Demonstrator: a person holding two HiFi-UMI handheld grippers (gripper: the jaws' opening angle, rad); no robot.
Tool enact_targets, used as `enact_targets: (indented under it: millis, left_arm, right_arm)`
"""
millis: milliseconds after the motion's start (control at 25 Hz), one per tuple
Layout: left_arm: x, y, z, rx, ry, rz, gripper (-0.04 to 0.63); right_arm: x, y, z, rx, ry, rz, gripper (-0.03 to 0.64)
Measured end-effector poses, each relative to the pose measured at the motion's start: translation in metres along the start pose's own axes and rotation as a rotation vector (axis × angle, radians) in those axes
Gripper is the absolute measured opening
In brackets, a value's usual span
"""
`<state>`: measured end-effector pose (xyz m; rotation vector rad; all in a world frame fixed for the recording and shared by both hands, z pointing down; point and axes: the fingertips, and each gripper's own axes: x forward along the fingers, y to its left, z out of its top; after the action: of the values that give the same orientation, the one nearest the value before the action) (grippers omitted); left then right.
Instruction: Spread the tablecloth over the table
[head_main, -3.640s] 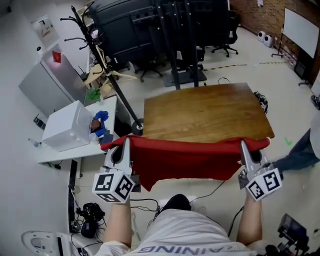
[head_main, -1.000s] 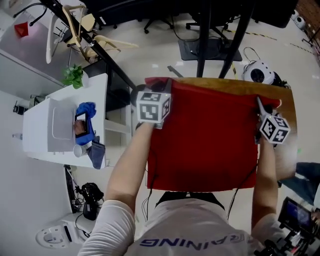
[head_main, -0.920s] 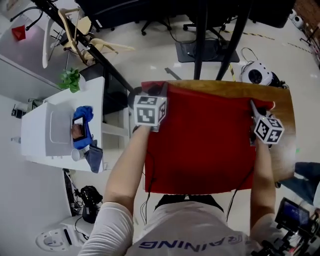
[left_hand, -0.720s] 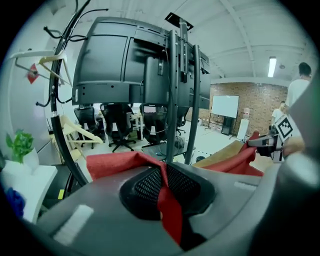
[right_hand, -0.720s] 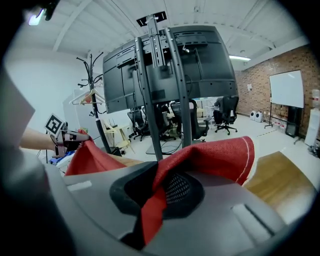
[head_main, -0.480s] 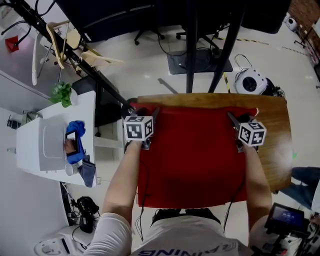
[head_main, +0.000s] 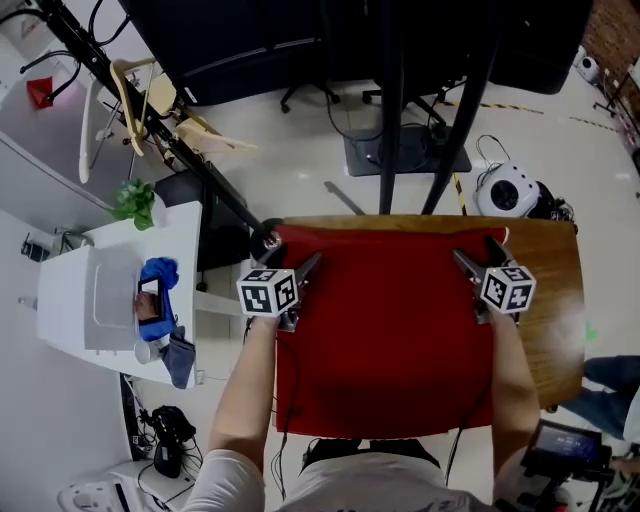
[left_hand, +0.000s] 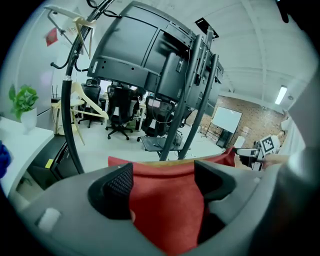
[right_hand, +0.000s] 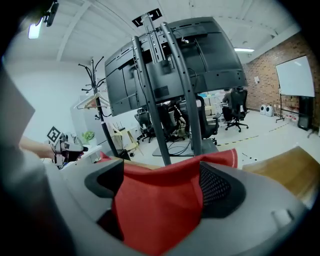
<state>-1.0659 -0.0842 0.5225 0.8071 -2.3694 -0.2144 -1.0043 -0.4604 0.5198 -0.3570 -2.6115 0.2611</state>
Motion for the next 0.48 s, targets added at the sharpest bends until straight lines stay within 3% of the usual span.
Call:
enact_targets:
  millis: [120, 160, 200, 320, 360, 480]
  left_arm:
    - [-0.014, -0.004, 0.011, -0.019, -0.058, 0.012, 0.387]
    - [-0.022, -0.007, 0.016, -0.008, -0.085, 0.028, 0.358]
    - [-0.031, -0.011, 0.021, 0.015, -0.115, 0.054, 0.312]
    - [-0.062, -0.027, 0.036, 0.111, -0.208, 0.136, 0.071]
    - [-0.072, -0.035, 0.041, 0.134, -0.233, 0.144, 0.016]
    - [-0.108, -0.067, 0.054, 0.187, -0.281, 0.143, 0.007]
  right_arm:
    - [-0.012, 0.007, 0.009, -0.058, -0.022, -0.006, 0.461]
    - [-0.020, 0.013, 0.015, -0.092, -0.047, -0.014, 0.429]
    - [-0.031, 0.020, 0.023, -0.125, -0.082, -0.024, 0.370]
    - [-0.063, 0.045, 0.047, -0.187, -0.209, -0.048, 0.060]
    - [-0.073, 0.055, 0.054, -0.195, -0.241, -0.043, 0.006]
    - [-0.103, 0.086, 0.069, -0.236, -0.283, -0.029, 0.006]
